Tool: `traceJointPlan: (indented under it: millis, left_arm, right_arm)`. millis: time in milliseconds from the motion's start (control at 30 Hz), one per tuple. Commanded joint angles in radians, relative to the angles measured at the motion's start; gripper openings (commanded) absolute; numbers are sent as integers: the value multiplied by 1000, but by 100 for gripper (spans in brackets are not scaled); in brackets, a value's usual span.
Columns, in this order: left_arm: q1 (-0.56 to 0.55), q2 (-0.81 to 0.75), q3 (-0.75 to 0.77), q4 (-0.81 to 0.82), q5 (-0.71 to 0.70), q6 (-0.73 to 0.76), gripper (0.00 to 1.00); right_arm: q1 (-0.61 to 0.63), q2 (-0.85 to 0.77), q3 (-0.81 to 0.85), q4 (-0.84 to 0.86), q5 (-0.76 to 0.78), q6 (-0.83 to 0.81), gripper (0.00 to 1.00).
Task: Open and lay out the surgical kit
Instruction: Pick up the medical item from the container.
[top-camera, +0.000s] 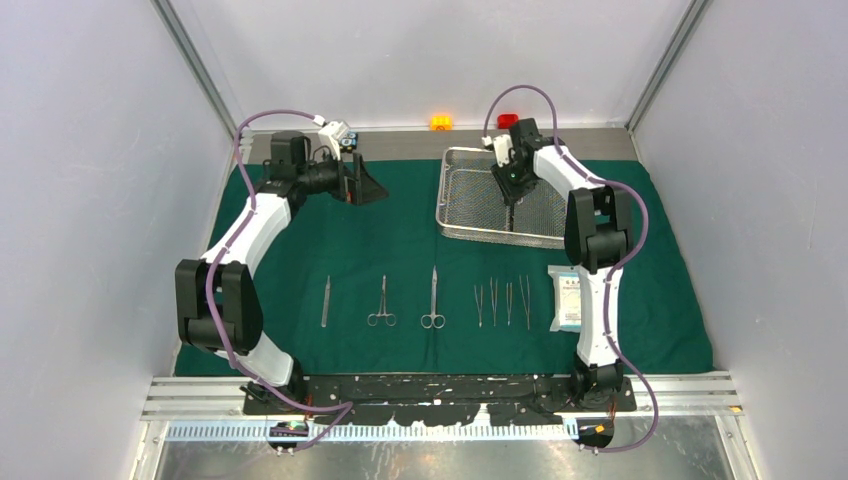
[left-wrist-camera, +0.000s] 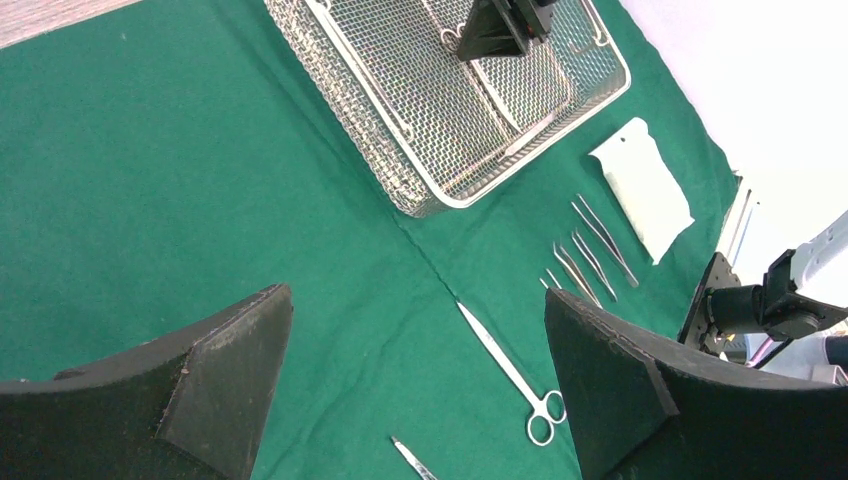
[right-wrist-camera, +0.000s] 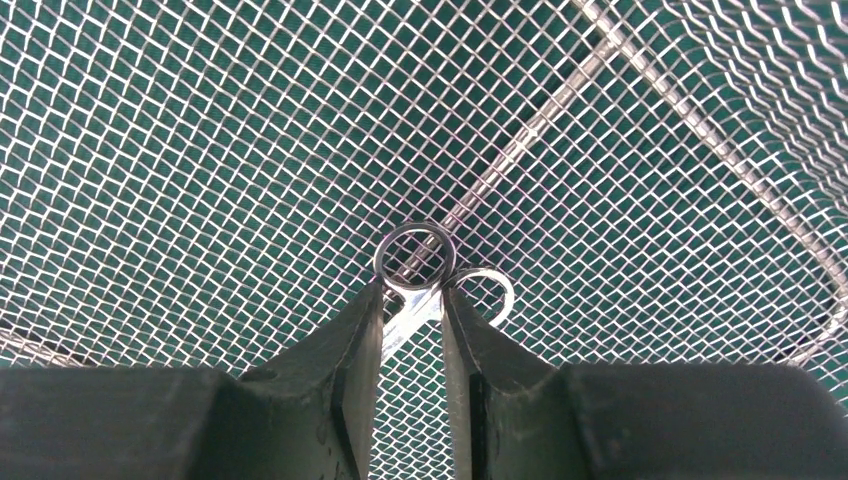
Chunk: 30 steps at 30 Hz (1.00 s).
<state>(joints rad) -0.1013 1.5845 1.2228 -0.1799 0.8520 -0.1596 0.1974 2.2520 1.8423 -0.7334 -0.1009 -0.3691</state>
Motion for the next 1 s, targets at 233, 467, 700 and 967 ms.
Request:
traceJointPlan:
  millis: [233, 467, 700, 967]
  left_arm:
    - [8, -16, -2, 62, 37, -28, 100]
    - [8, -14, -6, 68, 41, -29, 100]
    - [8, -5, 5, 68, 41, -34, 100]
    - [8, 8, 9, 75, 47, -49, 100]
  right_arm:
    - [-32, 62, 83, -60, -118, 99, 26]
    - [-31, 137, 225, -121, -171, 40, 26]
    - [-29, 158, 308, -114, -169, 42, 30]
    - [-28, 118, 265, -51, -99, 77, 33]
